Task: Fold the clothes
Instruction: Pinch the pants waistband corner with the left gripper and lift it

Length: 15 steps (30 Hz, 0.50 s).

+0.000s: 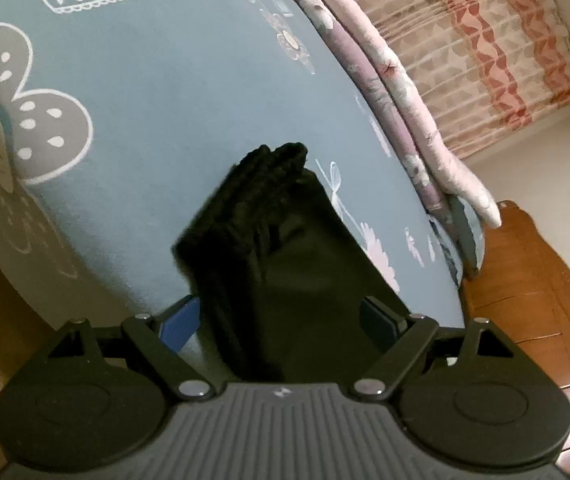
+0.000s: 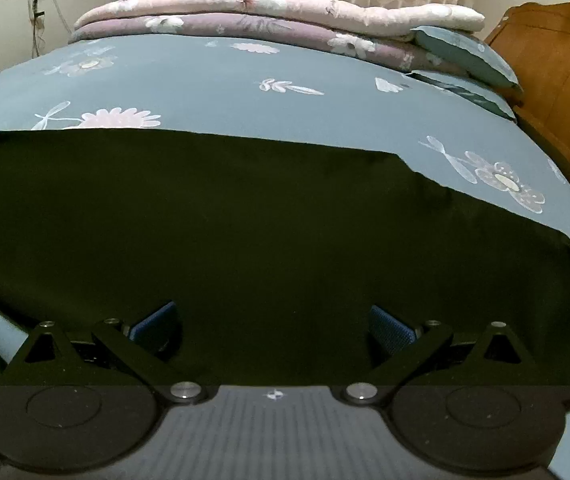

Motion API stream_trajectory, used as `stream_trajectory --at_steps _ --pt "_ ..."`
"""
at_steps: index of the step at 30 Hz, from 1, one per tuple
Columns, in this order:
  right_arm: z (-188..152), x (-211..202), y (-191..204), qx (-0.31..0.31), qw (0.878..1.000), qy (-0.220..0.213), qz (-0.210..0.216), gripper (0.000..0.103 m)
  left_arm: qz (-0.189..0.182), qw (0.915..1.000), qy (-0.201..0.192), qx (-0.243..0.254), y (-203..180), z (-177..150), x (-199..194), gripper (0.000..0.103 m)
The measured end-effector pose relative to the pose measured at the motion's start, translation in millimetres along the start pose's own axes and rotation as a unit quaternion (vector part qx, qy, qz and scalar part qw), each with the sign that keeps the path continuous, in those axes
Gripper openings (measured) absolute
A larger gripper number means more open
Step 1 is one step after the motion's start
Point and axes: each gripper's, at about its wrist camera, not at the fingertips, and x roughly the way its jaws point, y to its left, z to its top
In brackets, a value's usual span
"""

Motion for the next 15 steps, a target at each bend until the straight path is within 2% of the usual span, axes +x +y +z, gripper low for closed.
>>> stream_trajectory --at_steps 8,12,15 --pt "1.0 1.5 -5.6 0.015 1.000 -0.001 -0.005 0.103 -0.019 0.9994 -0.017 -0.025 6.5 0.7 6.3 0.085" --pt "0.8 2.6 -5.5 0.019 1.000 -0.001 -0.004 0.103 -0.048 0.9979 -0.016 -0.039 9.9 -12.6 5.8 0.085" --pt "1.7 3.9 -5.6 0.021 1.000 0.001 -0.003 0.103 -0.057 0.9973 -0.025 -0.039 11.4 -14.0 7.9 0.085"
